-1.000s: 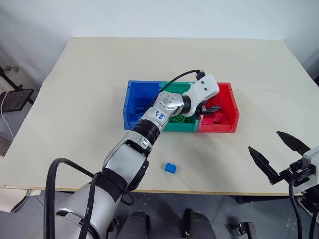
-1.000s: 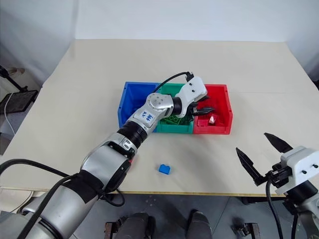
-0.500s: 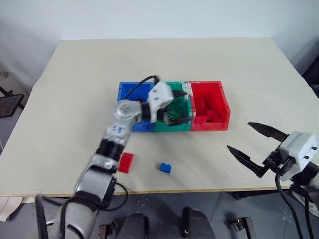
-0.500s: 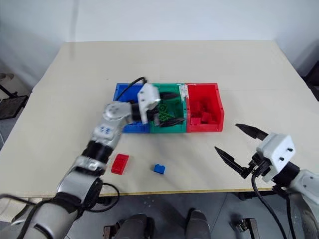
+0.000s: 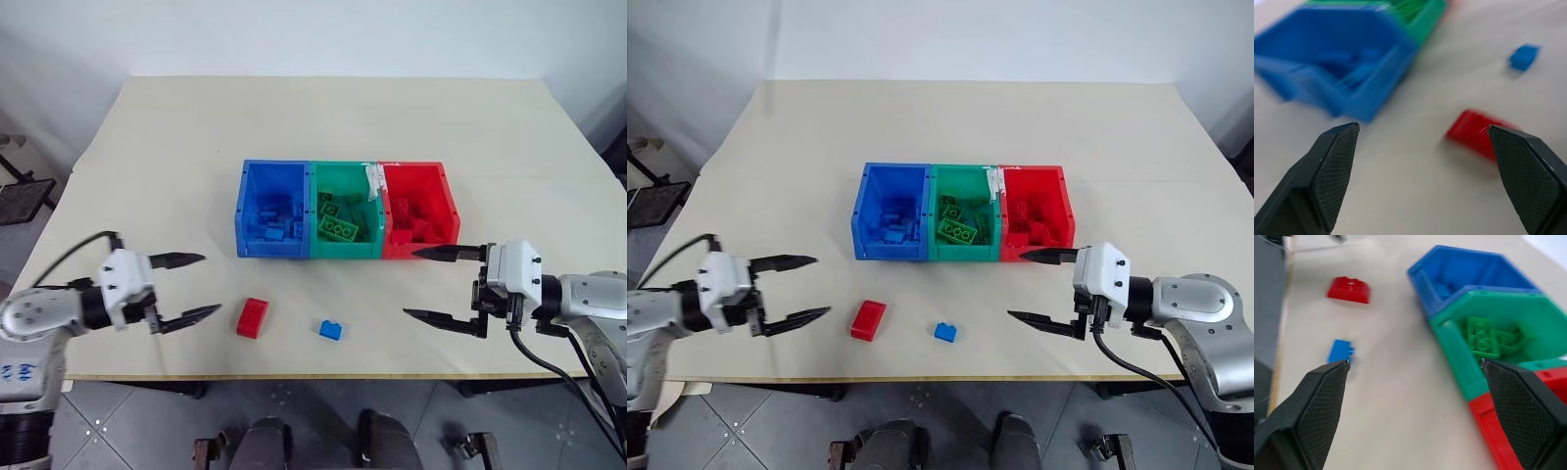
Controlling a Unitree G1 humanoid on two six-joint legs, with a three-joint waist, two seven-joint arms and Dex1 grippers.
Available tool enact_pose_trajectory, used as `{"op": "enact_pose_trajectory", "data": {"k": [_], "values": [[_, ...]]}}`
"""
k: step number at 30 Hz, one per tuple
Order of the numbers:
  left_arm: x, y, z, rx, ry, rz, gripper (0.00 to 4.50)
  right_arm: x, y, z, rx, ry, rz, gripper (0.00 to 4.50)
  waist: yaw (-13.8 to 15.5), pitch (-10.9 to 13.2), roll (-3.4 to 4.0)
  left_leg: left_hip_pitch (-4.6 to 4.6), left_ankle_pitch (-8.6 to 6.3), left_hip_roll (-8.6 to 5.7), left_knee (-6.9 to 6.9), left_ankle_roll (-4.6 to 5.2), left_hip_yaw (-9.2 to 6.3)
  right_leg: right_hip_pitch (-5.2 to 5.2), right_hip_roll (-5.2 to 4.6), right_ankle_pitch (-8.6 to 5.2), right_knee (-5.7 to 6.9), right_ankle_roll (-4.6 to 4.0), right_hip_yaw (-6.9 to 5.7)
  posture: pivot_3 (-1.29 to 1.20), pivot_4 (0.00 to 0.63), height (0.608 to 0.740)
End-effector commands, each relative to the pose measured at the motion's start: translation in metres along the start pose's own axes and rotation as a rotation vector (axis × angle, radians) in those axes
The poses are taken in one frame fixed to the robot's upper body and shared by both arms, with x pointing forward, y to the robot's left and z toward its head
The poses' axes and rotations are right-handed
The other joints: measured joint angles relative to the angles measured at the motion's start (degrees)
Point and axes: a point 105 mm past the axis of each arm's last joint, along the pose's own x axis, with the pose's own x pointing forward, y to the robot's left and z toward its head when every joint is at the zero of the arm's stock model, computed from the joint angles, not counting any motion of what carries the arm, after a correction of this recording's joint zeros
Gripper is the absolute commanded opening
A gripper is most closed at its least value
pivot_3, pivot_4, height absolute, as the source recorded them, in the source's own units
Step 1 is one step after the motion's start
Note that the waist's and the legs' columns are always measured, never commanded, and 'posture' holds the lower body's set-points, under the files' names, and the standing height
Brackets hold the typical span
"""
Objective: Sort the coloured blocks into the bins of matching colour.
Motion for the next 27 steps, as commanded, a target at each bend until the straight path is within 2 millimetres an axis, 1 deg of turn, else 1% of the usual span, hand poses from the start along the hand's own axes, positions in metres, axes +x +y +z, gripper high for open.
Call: {"op": "enact_pose_trajectory", "data": {"k": [1,2,3,4,5,7,8,10,12,14,16,19,20,22,24,27], "values": [[-0.008,-0.005,-0.005,0.011,0.029,-0.022,4.46,0.000,-0.001,0.002,-0.033,-0.011,0.020,4.50,-0.12,0.00,0.00,0.01,0.00,0.00,-0.02,0.00,0.03,-0.02,0.00,0.00,0.01,0.00,0.00,0.00,0.150,0.740],[-0.007,-0.008,-0.005,0.014,0.031,-0.033,4.46,0.000,-0.002,0.000,-0.033,-0.008,0.019,4.50,-0.11,0.00,0.00,0.01,0.00,0.01,-0.03,-0.01,0.04,-0.03,0.01,0.00,0.02,0.00,-0.01,0.00,0.150,0.740],[-0.004,-0.015,-0.004,0.002,0.028,-0.075,4.46,-0.001,-0.003,-0.003,-0.033,-0.004,0.016,4.50,-0.02,0.00,0.00,0.01,-0.01,0.01,-0.02,-0.01,0.04,-0.03,0.01,0.00,0.02,0.00,-0.01,0.00,0.150,0.740],[0.004,-0.024,0.000,0.009,0.022,-0.133,4.46,-0.002,-0.003,-0.005,-0.022,-0.002,0.004,4.50,0.02,0.00,-0.01,0.00,-0.01,0.01,-0.02,-0.01,0.04,-0.03,0.01,0.00,0.02,0.00,-0.02,0.00,0.150,0.740],[0.016,-0.039,0.008,0.015,0.007,-0.224,4.46,-0.006,-0.002,-0.008,-0.015,0.011,-0.001,4.50,0.04,0.00,0.00,0.00,-0.01,0.02,-0.02,-0.01,0.04,-0.02,0.00,0.00,0.02,0.00,-0.02,0.00,0.150,0.740],[0.039,-0.061,0.021,0.063,-0.020,-0.353,4.46,-0.014,0.000,-0.014,0.005,0.040,-0.025,4.50,0.42,0.00,0.00,-0.02,-0.01,0.00,-0.01,-0.01,0.03,-0.02,-0.01,0.00,0.01,0.00,-0.02,0.00,0.150,0.740],[0.045,-0.068,0.026,0.083,-0.028,-0.389,4.46,-0.017,0.001,-0.015,0.009,0.050,-0.034,4.50,0.53,0.00,-0.01,-0.02,-0.01,-0.01,0.00,-0.01,0.01,0.00,-0.02,0.00,0.03,0.00,-0.02,0.00,0.150,0.740],[0.063,-0.074,0.031,0.086,-0.016,-0.417,4.46,-0.023,0.005,-0.018,0.023,0.068,-0.043,4.50,0.36,0.00,0.00,-0.02,-0.02,-0.03,0.02,-0.01,0.05,-0.01,-0.02,0.01,0.02,0.00,-0.01,0.00,0.150,0.740],[0.088,-0.087,0.038,0.120,0.014,-0.506,4.46,-0.029,0.015,-0.021,0.060,0.082,-0.049,4.50,0.43,-0.03,0.04,-0.01,-0.02,0.00,0.01,-0.02,0.06,-0.02,0.01,0.01,0.06,0.00,-0.03,0.00,0.150,0.740],[0.118,-0.084,0.045,0.131,0.027,-0.471,4.46,-0.035,0.028,-0.028,0.086,0.118,-0.042,4.50,0.50,-0.06,0.09,0.04,-0.02,0.00,0.01,-0.02,0.09,0.00,0.01,0.01,0.10,0.00,-0.03,0.00,0.150,0.740],[0.141,-0.085,0.047,0.135,0.044,-0.454,4.46,-0.039,0.040,-0.031,0.115,0.138,-0.053,4.50,0.79,-0.07,0.07,0.03,-0.02,-0.05,0.05,-0.01,0.10,0.02,-0.01,0.01,0.10,0.01,-0.01,0.00,0.150,0.740],[0.151,-0.089,0.044,0.123,0.082,-0.473,4.46,-0.041,0.048,-0.029,0.136,0.146,-0.070,4.50,-0.14,-0.08,0.05,0.04,-0.02,-0.04,-0.01,-0.01,0.16,-0.02,-0.01,0.02,0.10,0.02,0.01,0.00,0.150,0.740],[0.155,-0.096,0.039,0.122,0.112,-0.519,4.46,-0.043,0.051,-0.030,0.147,0.154,-0.086,4.50,-0.39,-0.08,0.06,0.10,-0.02,-0.01,-0.07,-0.01,0.20,-0.02,0.01,0.01,0.10,0.02,0.03,0.00,0.150,0.740],[0.165,-0.099,0.032,0.108,0.179,-0.522,4.46,-0.047,0.057,-0.031,0.161,0.171,-0.103,4.50,0.03,-0.08,0.06,0.12,-0.02,0.04,-0.10,-0.01,0.20,-0.04,0.04,0.00,0.11,-0.01,0.03,0.00,0.150,0.740],[0.169,-0.098,0.031,0.131,0.211,-0.530,4.46,-0.049,0.057,-0.029,0.161,0.172,-0.128,4.50,0.27,-0.06,0.03,0.07,-0.02,0.01,-0.04,-0.01,0.20,-0.02,0.02,0.00,0.06,0.00,0.04,0.00,0.150,0.740],[0.171,-0.096,0.032,0.143,0.221,-0.541,3.87,-0.050,0.056,-0.028,0.152,0.177,-0.153,4.50,0.71,-0.06,0.01,0.01,-0.03,-0.01,0.09,0.01,0.18,0.01,0.01,0.00,-0.01,0.00,0.04,0.00,0.150,0.740]]}}
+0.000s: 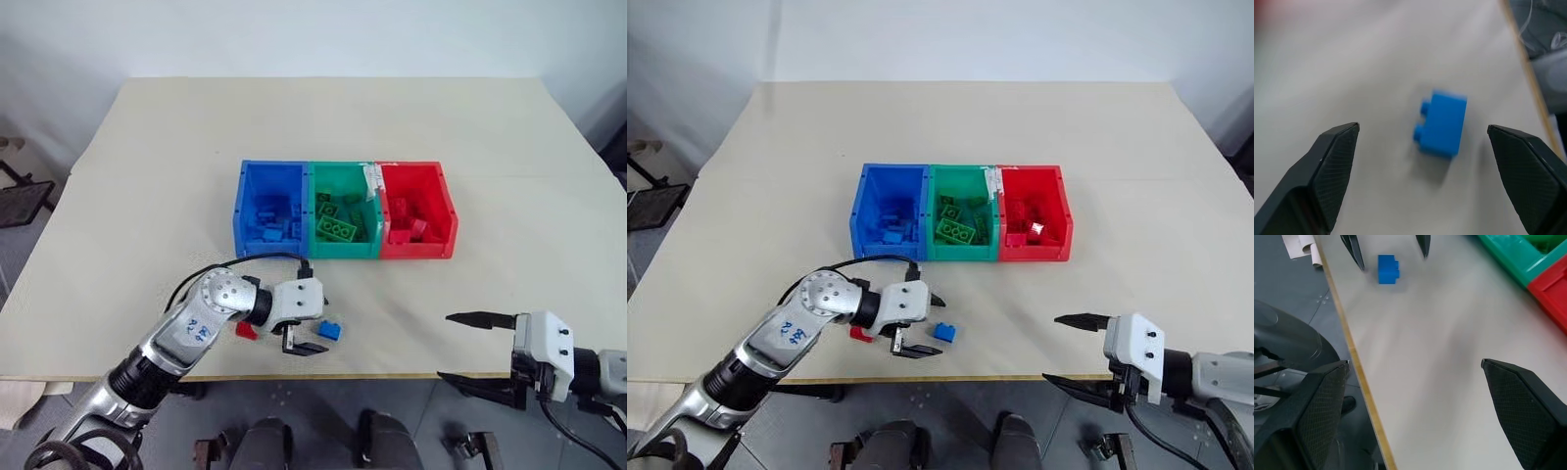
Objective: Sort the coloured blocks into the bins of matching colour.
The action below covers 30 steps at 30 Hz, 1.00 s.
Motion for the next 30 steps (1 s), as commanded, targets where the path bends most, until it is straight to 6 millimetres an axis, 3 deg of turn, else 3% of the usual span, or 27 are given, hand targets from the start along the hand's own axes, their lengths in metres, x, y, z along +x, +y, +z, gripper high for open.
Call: {"op": "enact_pose_trajectory", "data": {"k": [1,9,10,15,19,26,30], "values": [[-0.001,0.004,0.002,0.028,0.025,-0.003,3.60,-0.004,-0.004,0.009,-0.037,-0.019,-0.051,4.50,0.15,0.00,0.00,0.00,0.00,0.00,0.00,0.00,0.00,0.00,0.00,0.00,-0.02,0.00,0.01,0.00,0.150,0.740],[0.001,0.003,0.016,0.003,-0.070,-0.006,1.03,0.000,-0.006,0.013,-0.050,-0.053,-0.071,4.50,0.37,0.00,0.01,0.01,0.00,0.00,0.00,0.00,0.00,0.00,0.00,0.00,0.00,0.00,0.01,0.00,0.150,0.740],[0.000,0.003,0.017,0.000,-0.079,-0.002,0.90,0.001,-0.005,0.013,-0.052,-0.060,-0.069,4.50,0.42,0.00,0.01,0.01,0.00,0.00,0.00,0.00,0.01,0.00,0.00,0.00,-0.01,0.00,0.01,0.00,0.150,0.740],[-0.017,0.024,0.025,-0.038,-0.196,0.163,0.90,0.007,-0.006,0.017,-0.040,-0.098,-0.073,4.50,0.44,0.00,0.01,0.01,0.00,0.01,0.01,0.00,0.00,-0.01,0.01,0.00,0.02,0.00,0.01,0.00,0.150,0.740],[-0.060,0.065,0.024,-0.136,-0.323,0.499,0.90,0.013,-0.021,0.035,-0.018,-0.222,-0.175,4.50,0.35,0.00,0.00,0.01,0.00,0.03,0.05,0.00,-0.04,-0.01,0.00,0.00,0.03,0.00,0.01,0.00,0.150,0.740],[-0.103,0.111,0.023,-0.336,-0.396,0.843,0.90,0.021,-0.048,0.053,-0.043,-0.364,-0.335,4.50,0.75,0.00,-0.01,0.00,0.00,-0.01,0.07,-0.01,-0.07,0.00,-0.01,0.01,0.07,0.01,0.00,0.00,0.150,0.740],[-0.096,0.120,0.026,-0.346,-0.411,0.832,0.90,0.025,-0.057,0.059,-0.059,-0.389,-0.361,4.50,0.73,-0.01,0.01,0.01,0.00,-0.02,0.09,-0.01,-0.07,-0.01,0.00,0.01,0.10,0.01,0.00,0.00,0.150,0.740]]}}
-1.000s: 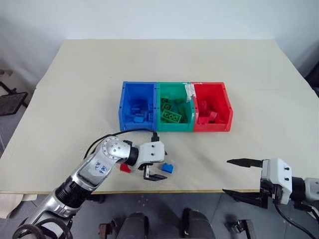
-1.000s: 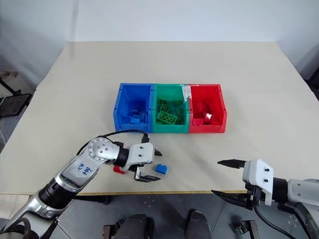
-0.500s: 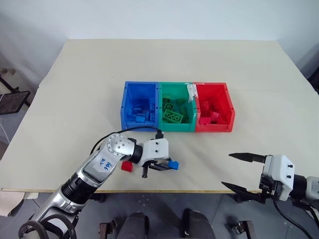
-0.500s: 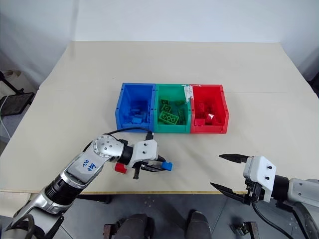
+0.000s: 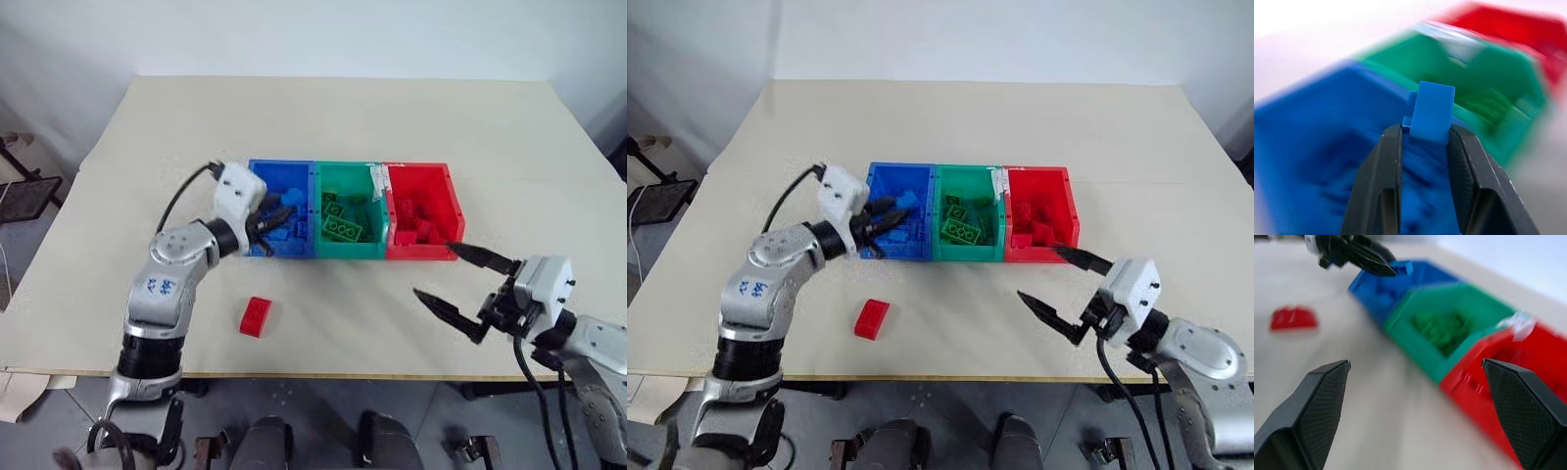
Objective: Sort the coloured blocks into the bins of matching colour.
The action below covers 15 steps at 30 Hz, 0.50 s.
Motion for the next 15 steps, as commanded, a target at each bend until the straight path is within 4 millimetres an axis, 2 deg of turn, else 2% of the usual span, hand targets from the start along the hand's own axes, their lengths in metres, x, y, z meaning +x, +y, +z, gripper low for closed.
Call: {"op": "enact_pose_trajectory", "data": {"k": [1,4,7,11,14,15], "values": [[0.008,-0.004,0.001,-0.013,-0.018,-0.024,0.90,0.003,-0.004,0.004,-0.028,-0.018,-0.010,4.50,-0.06,0.00,0.00,0.00,0.00,0.00,-0.04,0.00,0.01,-0.01,0.00,0.00,-0.02,0.00,-0.01,0.00,0.150,0.740],[0.015,-0.003,-0.002,-0.017,0.014,-0.019,0.90,0.006,-0.004,0.004,-0.032,-0.014,0.017,4.50,-0.06,0.00,0.00,0.00,0.00,0.00,-0.11,0.00,0.01,-0.03,0.00,0.00,-0.02,0.00,-0.04,0.00,0.150,0.740],[0.015,0.004,0.002,-0.029,0.001,0.029,1.89,0.007,-0.006,0.005,-0.041,-0.005,0.037,4.50,-0.24,0.00,-0.01,-0.02,0.00,0.00,-0.11,0.00,0.01,-0.04,0.01,0.00,-0.04,0.00,-0.05,0.00,0.150,0.740],[0.004,0.009,-0.003,0.001,0.029,0.041,3.16,0.010,-0.009,0.006,-0.050,-0.006,0.063,4.50,-0.74,0.00,0.00,0.00,0.00,0.01,-0.12,0.00,0.01,-0.03,0.01,0.00,-0.01,0.00,-0.05,0.00,0.150,0.740],[-0.019,0.012,-0.002,0.060,-0.021,0.017,4.11,0.014,-0.009,0.004,-0.057,0.005,0.108,4.50,-1.45,0.00,0.00,0.02,0.00,0.02,-0.20,0.00,0.00,-0.05,0.01,0.00,-0.01,0.00,-0.05,0.00,0.150,0.740],[-0.039,0.012,-0.004,0.124,-0.044,-0.029,4.33,0.016,-0.007,0.003,-0.060,0.008,0.139,4.50,-1.69,0.00,0.00,0.04,0.00,0.03,-0.22,-0.01,0.01,-0.06,0.01,0.00,-0.02,0.00,-0.05,0.00,0.150,0.740]]}}
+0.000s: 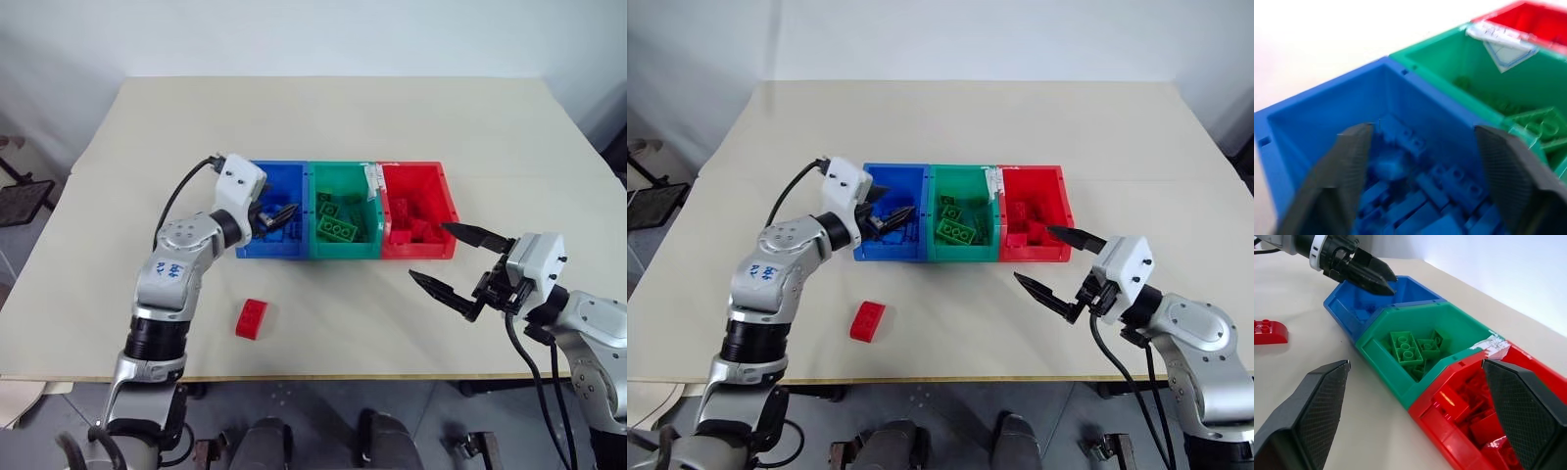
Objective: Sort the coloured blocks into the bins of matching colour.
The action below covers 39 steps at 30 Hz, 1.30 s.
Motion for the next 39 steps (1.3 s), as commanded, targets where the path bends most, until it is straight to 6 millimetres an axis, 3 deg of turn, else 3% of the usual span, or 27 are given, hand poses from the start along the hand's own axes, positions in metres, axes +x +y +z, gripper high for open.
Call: {"op": "enact_pose_trajectory", "data": {"k": [1,3,8,11,15,19,24,26,30,35,39], "values": [[-0.055,0.001,0.013,0.156,-0.148,-0.102,4.33,0.004,0.004,0.002,-0.027,0.004,0.092,4.50,-1.01,-0.01,0.01,0.00,0.00,0.01,-0.04,-0.01,0.01,-0.04,0.00,0.00,-0.01,0.00,0.00,0.00,0.150,0.740],[-0.082,0.000,0.005,0.175,-0.158,-0.144,4.33,0.006,0.009,-0.002,-0.032,0.024,0.153,4.50,-1.82,-0.01,0.04,0.08,-0.05,0.11,-0.19,-0.09,0.14,-0.18,0.02,-0.01,0.06,-0.01,0.01,0.00,0.150,0.740],[-0.138,0.023,-0.020,0.166,-0.057,-0.129,4.43,0.014,0.020,-0.009,-0.047,0.041,0.313,4.50,-0.89,0.00,0.01,0.00,-0.07,0.16,0.02,-0.12,-0.01,-0.03,0.03,-0.02,0.01,-0.03,-0.17,0.00,0.150,0.740],[-0.172,0.037,-0.045,0.134,0.069,-0.121,4.43,0.021,0.026,-0.011,-0.057,0.031,0.401,4.50,-0.82,-0.01,0.02,0.01,-0.07,0.15,0.09,-0.10,0.01,0.03,0.02,-0.02,-0.06,-0.04,-0.14,0.00,0.150,0.740],[-0.199,0.045,-0.064,0.164,0.156,-0.123,4.43,0.024,0.031,-0.013,-0.064,0.034,0.473,4.50,-0.83,0.00,0.02,0.04,-0.08,0.17,-0.03,-0.11,-0.01,-0.01,0.03,-0.03,-0.03,-0.05,-0.20,0.00,0.150,0.740],[-0.198,0.036,-0.063,0.143,0.157,-0.154,4.43,0.025,0.034,-0.020,-0.083,0.045,0.511,4.50,-0.53,0.00,-0.01,0.02,-0.09,0.16,-0.02,-0.10,-0.01,0.00,0.02,-0.03,-0.04,-0.05,-0.20,0.00,0.150,0.740],[-0.177,-0.023,-0.064,0.083,0.219,-0.364,4.43,0.023,0.030,-0.024,-0.072,0.049,0.481,4.50,-0.55,0.00,-0.01,0.02,-0.10,0.17,-0.03,-0.12,0.01,-0.01,0.02,-0.03,-0.03,-0.05,-0.18,0.00,0.150,0.740],[-0.170,-0.036,-0.066,0.055,0.265,-0.380,4.43,0.021,0.028,-0.026,-0.070,0.058,0.469,4.50,-0.54,0.00,-0.01,0.03,-0.10,0.18,-0.02,-0.12,-0.01,0.00,0.02,-0.03,-0.02,-0.05,-0.18,0.00,0.150,0.740],[-0.138,-0.062,-0.050,-0.033,0.227,-0.276,4.43,0.014,0.029,-0.030,-0.056,0.075,0.447,4.50,-0.09,0.00,-0.01,0.03,-0.10,0.18,-0.01,-0.12,-0.02,0.00,0.03,-0.03,0.00,-0.05,-0.16,0.00,0.150,0.740],[-0.121,-0.071,-0.052,-0.132,0.272,-0.114,4.43,0.005,0.036,-0.033,-0.023,0.099,0.456,4.50,0.00,-0.03,0.04,0.09,-0.10,0.17,-0.01,-0.12,-0.01,0.01,0.03,-0.02,0.07,-0.06,-0.10,0.00,0.150,0.740],[-0.123,-0.086,-0.071,-0.151,0.416,-0.130,4.43,0.001,0.043,-0.031,-0.005,0.110,0.468,4.50,-0.05,-0.03,0.02,0.08,-0.10,0.17,0.02,-0.12,-0.02,0.01,0.04,-0.02,0.08,-0.06,-0.10,0.00,0.150,0.740]]}}
